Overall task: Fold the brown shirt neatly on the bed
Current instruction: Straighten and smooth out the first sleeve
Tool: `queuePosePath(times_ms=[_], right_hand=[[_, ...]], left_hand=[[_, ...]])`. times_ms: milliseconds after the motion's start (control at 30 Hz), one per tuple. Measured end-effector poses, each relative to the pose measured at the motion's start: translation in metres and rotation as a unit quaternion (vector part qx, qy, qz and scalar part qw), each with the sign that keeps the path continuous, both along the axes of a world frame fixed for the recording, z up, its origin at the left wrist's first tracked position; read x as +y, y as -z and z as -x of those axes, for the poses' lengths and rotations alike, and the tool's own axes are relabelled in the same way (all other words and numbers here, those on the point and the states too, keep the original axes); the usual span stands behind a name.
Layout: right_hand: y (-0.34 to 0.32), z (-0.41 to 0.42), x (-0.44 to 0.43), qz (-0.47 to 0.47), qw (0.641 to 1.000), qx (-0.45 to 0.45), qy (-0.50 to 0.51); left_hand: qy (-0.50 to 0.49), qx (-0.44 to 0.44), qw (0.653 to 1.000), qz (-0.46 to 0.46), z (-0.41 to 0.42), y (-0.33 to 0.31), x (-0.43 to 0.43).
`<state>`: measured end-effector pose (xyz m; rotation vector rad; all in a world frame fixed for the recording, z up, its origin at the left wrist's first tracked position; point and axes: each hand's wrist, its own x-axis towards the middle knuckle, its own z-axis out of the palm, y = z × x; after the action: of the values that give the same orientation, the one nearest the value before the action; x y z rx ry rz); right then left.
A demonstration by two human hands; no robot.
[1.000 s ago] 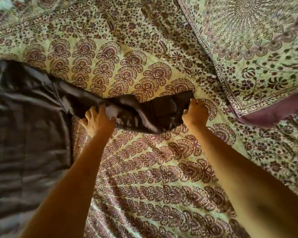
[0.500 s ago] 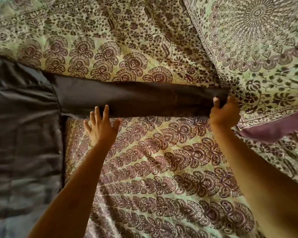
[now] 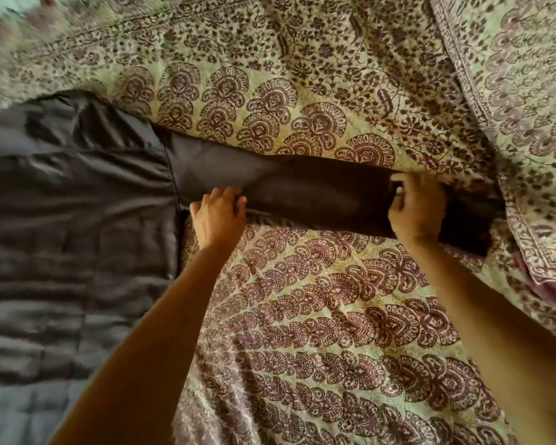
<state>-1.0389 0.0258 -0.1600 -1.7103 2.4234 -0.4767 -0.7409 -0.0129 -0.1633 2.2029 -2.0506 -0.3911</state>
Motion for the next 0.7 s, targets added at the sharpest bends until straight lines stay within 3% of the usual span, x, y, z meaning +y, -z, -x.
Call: queuePosePath(times_ms=[67,200,400,567,633,700], right_hand=[[0.002,-0.037,-0.029,0.014,0.993,-0.06,-0.101],[-0.003,-0.116,-0.091,0.027,0.972,-0.151,-0.176],[-0.001,-0.194,-0.157,-0.212,0.959,-0.079,-0.171],[0.005,-0.216,-0.184,-0.318,0.924,-0.116,-0.179],[0.001,-0.221,-0.193,-0.319,0.92,-0.171,-0.149],[0.003,-0.229,-0.206,-0.327,0.894,-0.288,-0.107]], left_hand=[[-0.05,-0.017,0.998,0.014,-0.019,-0.003,-0.02],[-0.119,0.012,0.993,-0.006,-0.063,-0.002,-0.061],[-0.126,0.009,0.989,-0.076,-0.126,0.011,-0.106],[-0.106,0.031,0.985,-0.135,-0.155,0.033,-0.11],[-0.104,0.035,0.985,-0.133,-0.153,0.041,-0.104],[-0.107,0.036,0.987,-0.117,-0.152,0.047,-0.1]])
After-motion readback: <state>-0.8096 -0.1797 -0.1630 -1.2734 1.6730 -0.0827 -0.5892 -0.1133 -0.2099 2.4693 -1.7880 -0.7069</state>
